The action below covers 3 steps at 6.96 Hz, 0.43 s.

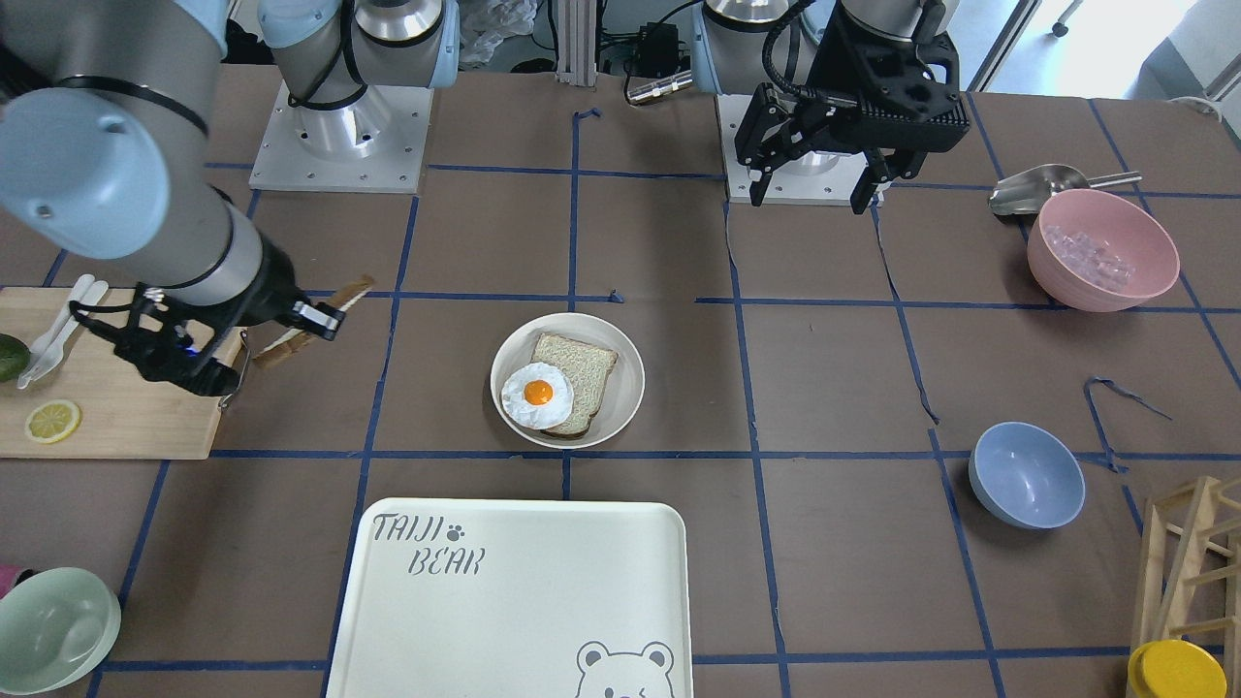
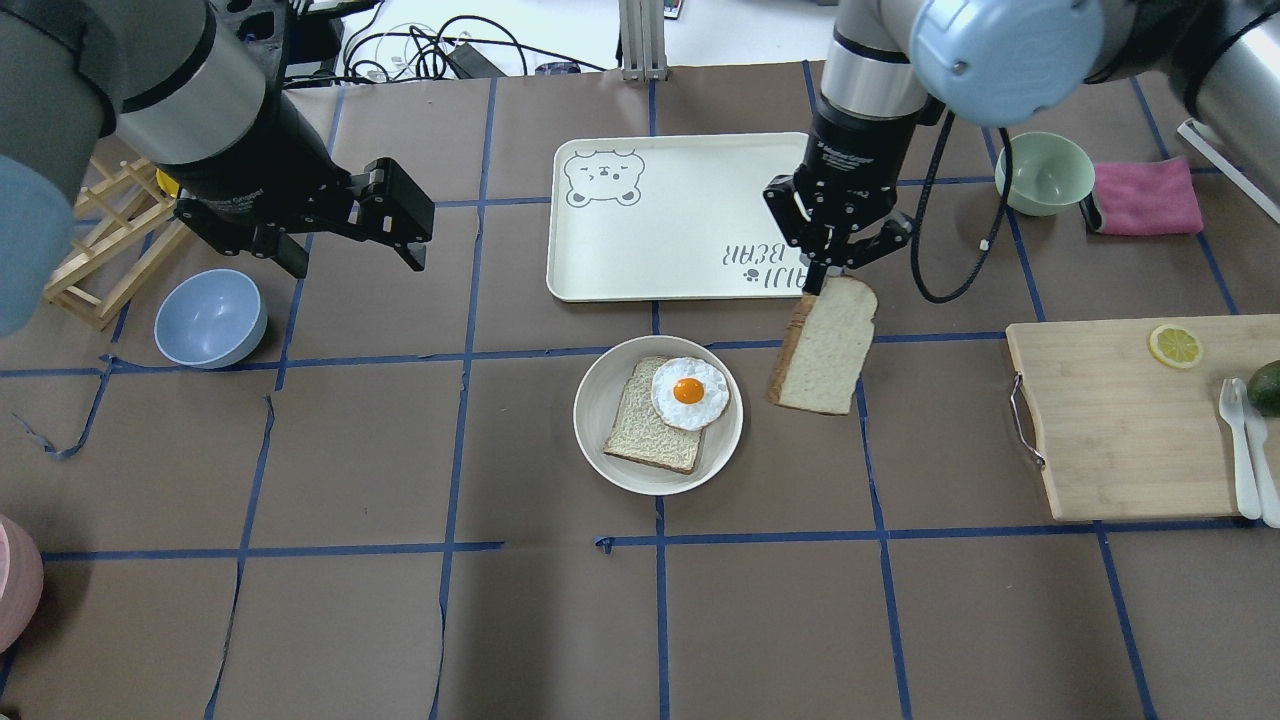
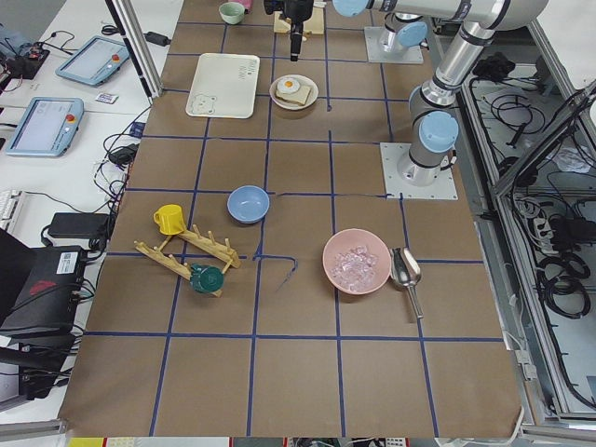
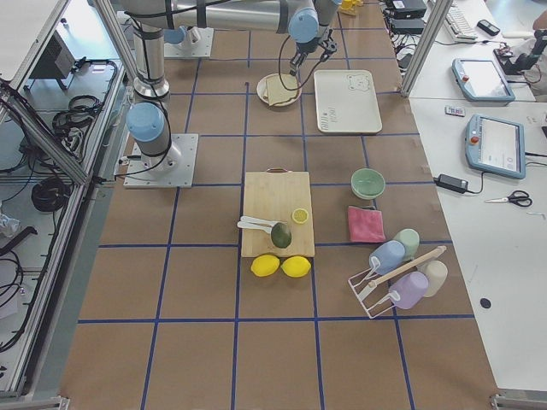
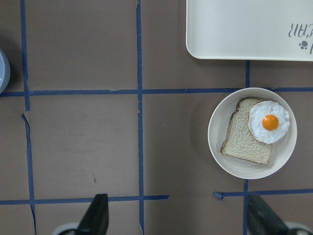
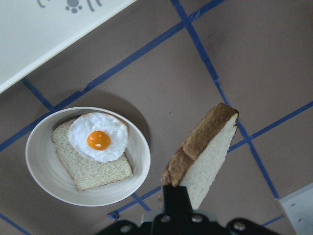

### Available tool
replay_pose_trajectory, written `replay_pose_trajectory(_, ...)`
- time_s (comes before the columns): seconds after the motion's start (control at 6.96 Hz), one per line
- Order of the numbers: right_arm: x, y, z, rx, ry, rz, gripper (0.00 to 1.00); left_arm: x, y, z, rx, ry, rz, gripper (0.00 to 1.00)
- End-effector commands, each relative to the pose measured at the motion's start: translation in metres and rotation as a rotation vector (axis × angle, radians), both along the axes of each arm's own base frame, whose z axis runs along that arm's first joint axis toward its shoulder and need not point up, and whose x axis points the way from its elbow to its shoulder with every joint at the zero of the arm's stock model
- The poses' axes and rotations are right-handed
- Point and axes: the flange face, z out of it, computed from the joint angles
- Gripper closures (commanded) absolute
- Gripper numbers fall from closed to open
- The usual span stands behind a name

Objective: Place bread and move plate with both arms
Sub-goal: 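Lift the bread slice and carry it over the white plate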

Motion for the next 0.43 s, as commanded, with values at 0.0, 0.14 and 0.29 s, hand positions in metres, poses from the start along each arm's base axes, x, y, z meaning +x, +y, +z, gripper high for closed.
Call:
replay_pose_trajectory(0.0, 0.069, 0.0, -0.026, -0.004, -0.007, -0.097, 1.0, 0.0, 0.0, -0.002, 0.005, 0.001, 0.0, 0.0)
replay_pose_trajectory(0.14, 0.08, -0.004, -0.045, 0.032, -0.007, -0.151, 1.0, 0.0, 0.0, -0.003, 0.006, 0.002, 0.0, 0.0)
replay_pose_trajectory(0.29, 0.088, -0.007, -0.057, 0.056, -0.054, -0.172, 1.0, 0.0, 0.0, -0.003, 0.006, 0.001, 0.0, 0.0)
